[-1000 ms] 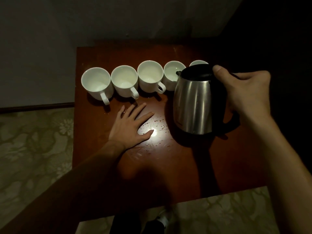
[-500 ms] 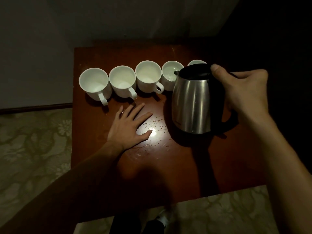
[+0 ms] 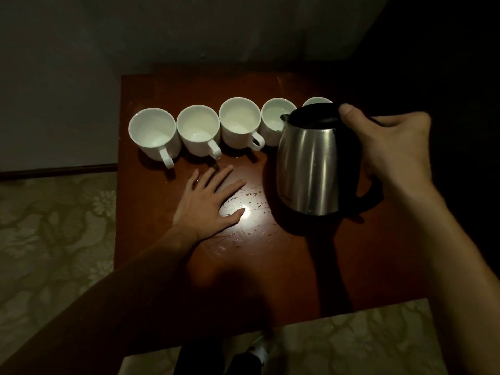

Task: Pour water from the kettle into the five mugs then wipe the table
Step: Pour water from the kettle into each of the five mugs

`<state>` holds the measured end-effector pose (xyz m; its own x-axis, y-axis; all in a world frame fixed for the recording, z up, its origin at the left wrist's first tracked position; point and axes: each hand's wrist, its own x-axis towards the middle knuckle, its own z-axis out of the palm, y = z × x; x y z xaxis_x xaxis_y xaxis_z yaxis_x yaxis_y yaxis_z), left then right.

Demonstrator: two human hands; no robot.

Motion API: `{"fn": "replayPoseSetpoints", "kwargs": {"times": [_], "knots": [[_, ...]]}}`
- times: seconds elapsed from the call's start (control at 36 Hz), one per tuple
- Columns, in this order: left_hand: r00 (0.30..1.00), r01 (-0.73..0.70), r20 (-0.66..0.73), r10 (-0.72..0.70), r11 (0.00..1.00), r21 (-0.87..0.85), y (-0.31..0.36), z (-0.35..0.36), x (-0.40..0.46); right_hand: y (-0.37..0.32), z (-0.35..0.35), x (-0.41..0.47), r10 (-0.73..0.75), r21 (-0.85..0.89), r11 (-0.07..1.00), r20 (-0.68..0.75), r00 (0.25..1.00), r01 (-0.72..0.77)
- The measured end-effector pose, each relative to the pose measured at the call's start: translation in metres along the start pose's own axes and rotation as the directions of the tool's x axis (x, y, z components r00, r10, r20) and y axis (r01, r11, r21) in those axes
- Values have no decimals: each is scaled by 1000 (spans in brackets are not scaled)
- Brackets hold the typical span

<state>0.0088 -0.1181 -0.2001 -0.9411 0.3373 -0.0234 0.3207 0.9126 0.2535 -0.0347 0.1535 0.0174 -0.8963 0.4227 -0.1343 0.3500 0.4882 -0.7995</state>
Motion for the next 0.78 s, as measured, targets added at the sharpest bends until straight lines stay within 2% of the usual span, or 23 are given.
{"fn": "replayPoseSetpoints", "kwargs": {"times": [0.78], "knots": [[1000, 5, 5, -5, 1000, -2, 1, -1, 1, -1, -1, 0, -1, 18, 1000, 15, 1000, 1]]}}
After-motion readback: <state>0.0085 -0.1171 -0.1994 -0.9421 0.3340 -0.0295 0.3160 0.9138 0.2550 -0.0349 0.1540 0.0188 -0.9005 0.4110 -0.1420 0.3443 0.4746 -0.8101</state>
